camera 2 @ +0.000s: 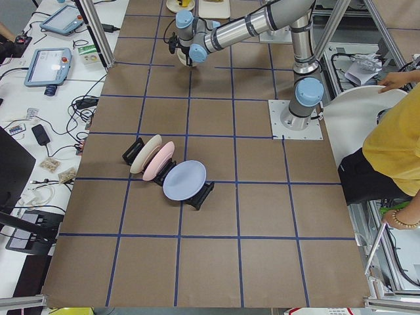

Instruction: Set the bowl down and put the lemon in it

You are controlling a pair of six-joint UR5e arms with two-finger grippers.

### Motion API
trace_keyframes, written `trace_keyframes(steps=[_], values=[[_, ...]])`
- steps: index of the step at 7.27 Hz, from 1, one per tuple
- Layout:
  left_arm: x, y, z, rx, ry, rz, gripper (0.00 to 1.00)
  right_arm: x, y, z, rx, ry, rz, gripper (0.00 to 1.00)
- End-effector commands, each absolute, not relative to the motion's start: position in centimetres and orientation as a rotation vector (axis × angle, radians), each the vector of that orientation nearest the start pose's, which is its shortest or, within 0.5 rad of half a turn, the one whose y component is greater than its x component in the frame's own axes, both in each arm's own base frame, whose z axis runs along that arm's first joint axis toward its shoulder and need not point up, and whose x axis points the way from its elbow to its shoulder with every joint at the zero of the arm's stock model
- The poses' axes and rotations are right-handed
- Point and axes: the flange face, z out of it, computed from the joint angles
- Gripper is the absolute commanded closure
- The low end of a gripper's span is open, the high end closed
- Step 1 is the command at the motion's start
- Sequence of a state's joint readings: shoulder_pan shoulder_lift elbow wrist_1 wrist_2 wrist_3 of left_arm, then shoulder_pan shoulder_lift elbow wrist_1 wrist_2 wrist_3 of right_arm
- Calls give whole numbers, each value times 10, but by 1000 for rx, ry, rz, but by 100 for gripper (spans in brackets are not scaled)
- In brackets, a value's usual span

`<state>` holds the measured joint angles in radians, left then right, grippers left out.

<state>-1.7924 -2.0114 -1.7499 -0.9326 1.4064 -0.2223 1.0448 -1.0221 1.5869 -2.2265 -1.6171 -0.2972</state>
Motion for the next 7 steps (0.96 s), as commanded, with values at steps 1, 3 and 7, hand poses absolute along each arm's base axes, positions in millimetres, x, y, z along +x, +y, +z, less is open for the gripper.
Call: trace_keyframes(steps=[1,3,7], values=[[-273,-555,212,-5,3250,32,91,-199,-613,309,349,3188,-80,100],[-274,-560,229,-12,3257,-8,0,-131,-587,369,257,3053,-22,100],[-190,-560,378,100,3241,90,0,56,-568,427,36,3084,-74,100]])
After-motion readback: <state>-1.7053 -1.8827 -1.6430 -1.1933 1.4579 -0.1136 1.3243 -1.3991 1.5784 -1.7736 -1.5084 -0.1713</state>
